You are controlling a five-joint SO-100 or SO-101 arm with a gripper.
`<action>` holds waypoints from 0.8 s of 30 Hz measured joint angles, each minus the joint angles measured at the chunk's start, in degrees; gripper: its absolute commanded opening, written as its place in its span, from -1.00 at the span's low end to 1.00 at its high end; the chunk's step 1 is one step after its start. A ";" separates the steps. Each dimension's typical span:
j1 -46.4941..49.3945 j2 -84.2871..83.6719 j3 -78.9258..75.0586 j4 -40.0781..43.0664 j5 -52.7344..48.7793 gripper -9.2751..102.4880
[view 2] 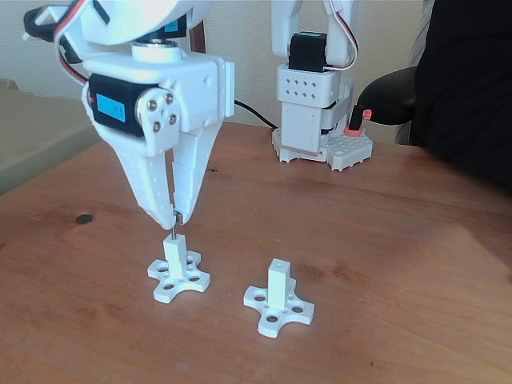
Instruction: Grab the screw and set it in the hole.
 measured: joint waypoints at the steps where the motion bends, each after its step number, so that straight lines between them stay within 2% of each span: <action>1: 0.00 -0.09 0.00 -0.18 0.00 -0.89; 24: 0.53 -0.18 -0.62 -0.88 -1.85 -0.91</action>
